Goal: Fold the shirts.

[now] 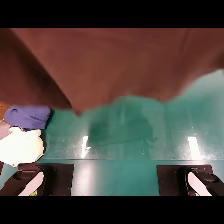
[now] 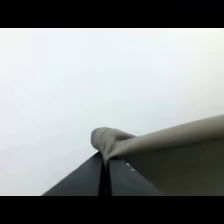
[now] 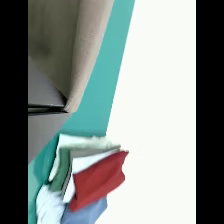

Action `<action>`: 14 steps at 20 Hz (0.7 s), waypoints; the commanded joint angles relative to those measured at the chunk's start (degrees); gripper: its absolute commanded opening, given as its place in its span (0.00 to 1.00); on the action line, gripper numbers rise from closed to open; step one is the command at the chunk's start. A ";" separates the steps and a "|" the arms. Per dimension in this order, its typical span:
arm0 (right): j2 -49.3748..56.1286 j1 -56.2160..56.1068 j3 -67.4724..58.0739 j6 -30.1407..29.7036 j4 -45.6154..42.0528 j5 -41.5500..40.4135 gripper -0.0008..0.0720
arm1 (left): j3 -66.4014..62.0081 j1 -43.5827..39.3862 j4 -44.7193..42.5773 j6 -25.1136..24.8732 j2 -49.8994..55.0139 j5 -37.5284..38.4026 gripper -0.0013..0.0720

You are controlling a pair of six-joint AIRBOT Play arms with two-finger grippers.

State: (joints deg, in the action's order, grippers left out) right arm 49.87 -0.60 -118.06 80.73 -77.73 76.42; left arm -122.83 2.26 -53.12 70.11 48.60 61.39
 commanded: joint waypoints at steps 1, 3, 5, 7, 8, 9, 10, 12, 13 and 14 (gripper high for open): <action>0.20 3.02 2.97 0.04 0.13 1.64 0.03 | 5.22 0.04 2.10 0.02 0.09 4.48 0.05; 2.82 2.97 6.86 0.02 0.13 5.49 0.03 | 14.45 0.04 2.08 0.02 0.81 7.72 0.05; 7.87 2.97 10.86 0.00 0.15 9.92 0.03 | 24.57 0.02 2.08 0.02 2.93 10.56 0.05; 13.46 2.95 15.58 -0.24 0.17 11.37 0.03 | 35.08 0.02 2.08 -0.04 6.34 11.23 0.05; 16.13 2.80 17.88 -0.26 0.17 11.15 0.03 | 39.91 0.02 2.05 -0.09 8.24 10.47 0.05; 19.02 1.97 20.26 -0.55 0.13 10.05 0.03 | 44.46 0.04 1.77 -0.31 10.82 8.87 0.05; 21.64 0.98 22.29 -1.46 0.13 7.82 0.03 | 47.80 0.04 1.62 -2.05 13.55 6.34 0.05; 26.91 -1.22 25.35 -1.81 0.11 1.11 0.03 | 51.43 0.04 1.60 -4.79 20.04 0.17 0.05; 29.44 -2.36 26.21 -1.79 0.11 -2.84 0.03 | 51.52 0.04 1.60 -5.60 23.52 -2.14 0.05; 31.69 -3.34 26.38 -1.77 0.11 -6.25 0.03 | 51.52 0.04 1.64 -5.84 26.27 -4.57 0.05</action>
State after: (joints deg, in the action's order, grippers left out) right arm 74.74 -1.45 -94.94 79.40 -77.84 78.91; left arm -75.77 2.26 -51.59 66.78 67.16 63.55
